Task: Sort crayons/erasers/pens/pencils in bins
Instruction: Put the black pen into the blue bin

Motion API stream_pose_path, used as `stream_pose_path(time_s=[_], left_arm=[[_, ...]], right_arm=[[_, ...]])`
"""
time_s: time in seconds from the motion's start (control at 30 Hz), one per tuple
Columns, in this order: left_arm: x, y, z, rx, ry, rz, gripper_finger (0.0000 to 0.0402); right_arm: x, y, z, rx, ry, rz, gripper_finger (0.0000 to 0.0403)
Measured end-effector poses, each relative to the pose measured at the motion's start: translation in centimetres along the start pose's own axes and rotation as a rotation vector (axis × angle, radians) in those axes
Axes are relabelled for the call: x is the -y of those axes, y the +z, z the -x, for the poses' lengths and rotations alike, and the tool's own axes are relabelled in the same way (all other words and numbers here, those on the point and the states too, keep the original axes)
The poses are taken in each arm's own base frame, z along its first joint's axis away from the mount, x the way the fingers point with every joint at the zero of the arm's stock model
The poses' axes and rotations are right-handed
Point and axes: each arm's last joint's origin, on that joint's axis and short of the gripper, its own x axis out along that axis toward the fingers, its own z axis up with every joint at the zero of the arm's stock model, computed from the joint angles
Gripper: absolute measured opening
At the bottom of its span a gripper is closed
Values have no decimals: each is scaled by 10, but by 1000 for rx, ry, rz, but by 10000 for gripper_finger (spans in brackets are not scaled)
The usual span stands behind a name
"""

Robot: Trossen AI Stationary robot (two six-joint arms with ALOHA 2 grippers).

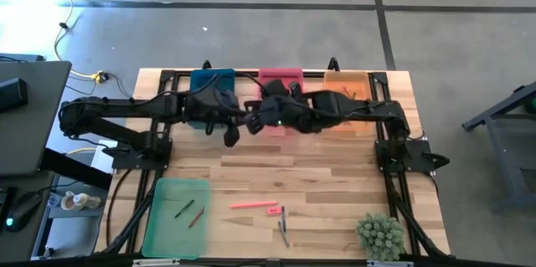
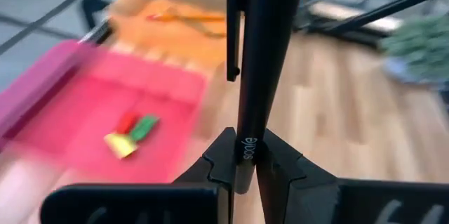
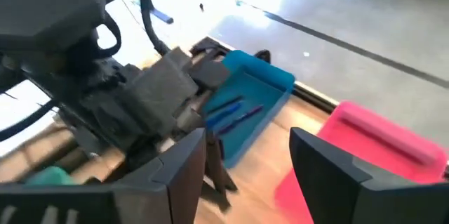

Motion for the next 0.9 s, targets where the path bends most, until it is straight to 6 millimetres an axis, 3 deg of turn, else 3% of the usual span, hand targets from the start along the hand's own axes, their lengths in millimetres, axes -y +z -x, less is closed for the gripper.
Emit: stream_pose_path(time_s=[0.37,0.6,0.9], left_arm=[[-51,-18,6,-211,282,78,20],[-81,-35,14,-373,420,217,21],[-111,-57,0,-559,494,413,21]], right_arm=[[53,27,-38,-149,19,206,200],[86,42,-59,-216,79,283,199],[114,53,-74,-229,58,442,199]])
